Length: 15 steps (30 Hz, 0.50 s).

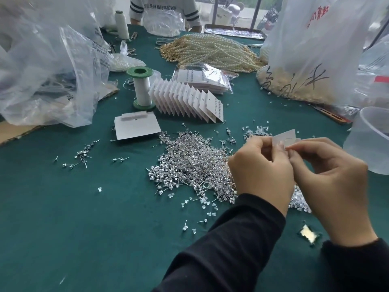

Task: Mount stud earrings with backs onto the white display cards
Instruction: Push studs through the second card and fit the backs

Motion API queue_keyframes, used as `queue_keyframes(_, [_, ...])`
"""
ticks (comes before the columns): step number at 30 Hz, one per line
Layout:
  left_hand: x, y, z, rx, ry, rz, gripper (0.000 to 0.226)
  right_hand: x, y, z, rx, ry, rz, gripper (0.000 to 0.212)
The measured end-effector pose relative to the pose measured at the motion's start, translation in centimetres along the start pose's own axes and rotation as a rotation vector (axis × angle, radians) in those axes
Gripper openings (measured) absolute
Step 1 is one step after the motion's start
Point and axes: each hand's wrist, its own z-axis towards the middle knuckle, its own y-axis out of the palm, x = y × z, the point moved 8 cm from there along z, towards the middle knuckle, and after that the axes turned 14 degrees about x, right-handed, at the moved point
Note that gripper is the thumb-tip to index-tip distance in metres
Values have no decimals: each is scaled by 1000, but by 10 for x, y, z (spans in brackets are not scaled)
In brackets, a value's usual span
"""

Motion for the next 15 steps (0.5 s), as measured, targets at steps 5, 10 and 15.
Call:
queue_keyframes(5, [-3, 0, 0, 13, -3, -3, 6, -5, 2, -3, -23, -51, -54, 14])
queue_keyframes(10, [-8, -1, 0, 34, -25, 33, 6, -8, 5, -6, -42, -74, -117, 11])
queue_keyframes(15, [-5, -3, -2, 36, -3, 44, 6, -8, 5, -6, -40, -69, -114, 8])
